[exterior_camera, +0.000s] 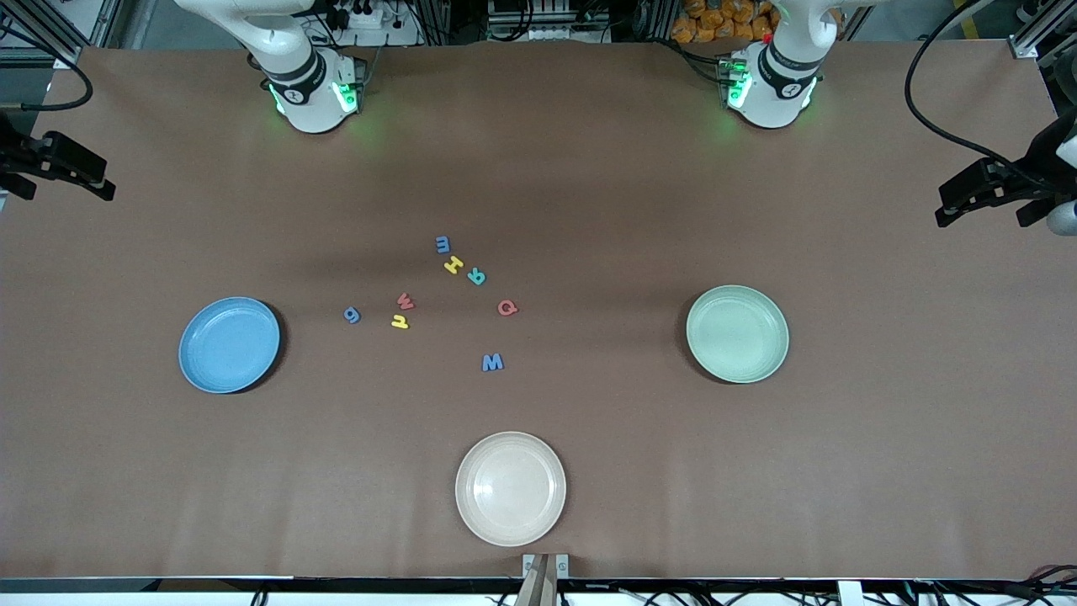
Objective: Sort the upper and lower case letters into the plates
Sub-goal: 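Move the left gripper over the letters while the right gripper reaches out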
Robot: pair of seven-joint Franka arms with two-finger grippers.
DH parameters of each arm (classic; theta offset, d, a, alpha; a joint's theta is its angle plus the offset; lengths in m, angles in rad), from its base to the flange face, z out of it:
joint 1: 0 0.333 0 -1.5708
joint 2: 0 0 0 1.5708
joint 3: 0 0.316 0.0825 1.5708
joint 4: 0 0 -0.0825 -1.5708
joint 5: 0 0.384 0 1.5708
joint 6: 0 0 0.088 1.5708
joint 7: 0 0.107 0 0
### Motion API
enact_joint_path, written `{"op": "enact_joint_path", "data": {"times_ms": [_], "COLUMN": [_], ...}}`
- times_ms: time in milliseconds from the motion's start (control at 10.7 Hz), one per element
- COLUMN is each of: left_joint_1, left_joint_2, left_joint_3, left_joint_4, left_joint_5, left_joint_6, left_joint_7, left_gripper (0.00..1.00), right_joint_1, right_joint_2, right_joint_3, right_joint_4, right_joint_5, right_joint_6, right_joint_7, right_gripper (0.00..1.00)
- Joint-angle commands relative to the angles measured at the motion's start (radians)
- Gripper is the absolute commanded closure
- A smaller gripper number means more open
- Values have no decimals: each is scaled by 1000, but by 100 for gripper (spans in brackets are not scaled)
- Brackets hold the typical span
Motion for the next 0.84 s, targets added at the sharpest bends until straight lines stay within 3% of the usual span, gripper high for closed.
{"op": "enact_joint_path", "data": {"times_ms": [0, 188, 375, 562, 750], "left_joint_1": [-8, -12, -133, -285, -482], "left_joint_2": [-6, 8, 65, 146, 250], "left_joint_3": [7, 3, -5, -7, -5], "left_joint_4": [-1, -7, -12, -12, -9], "left_joint_5": [-10, -25, -72, -80, -60], "left_joint_6": [8, 8, 51, 137, 276], "left_joint_7": [6, 36, 47, -168, -532], "left_gripper": [0, 0, 0, 0, 0], "right_joint_1": [-19, -19, -19, -24, -74], "right_joint_2": [3, 2, 2, 12, 37], "right_joint_3": [11, 11, 11, 9, 6], "right_joint_4": [16, 16, 16, 18, 19], "right_joint_5": [15, 15, 14, 20, 90], "right_joint_6": [-12, -12, -15, -17, -11], "right_joint_7": [-18, -18, -18, -25, -143], "right_gripper": [0, 0, 0, 0, 0]}}
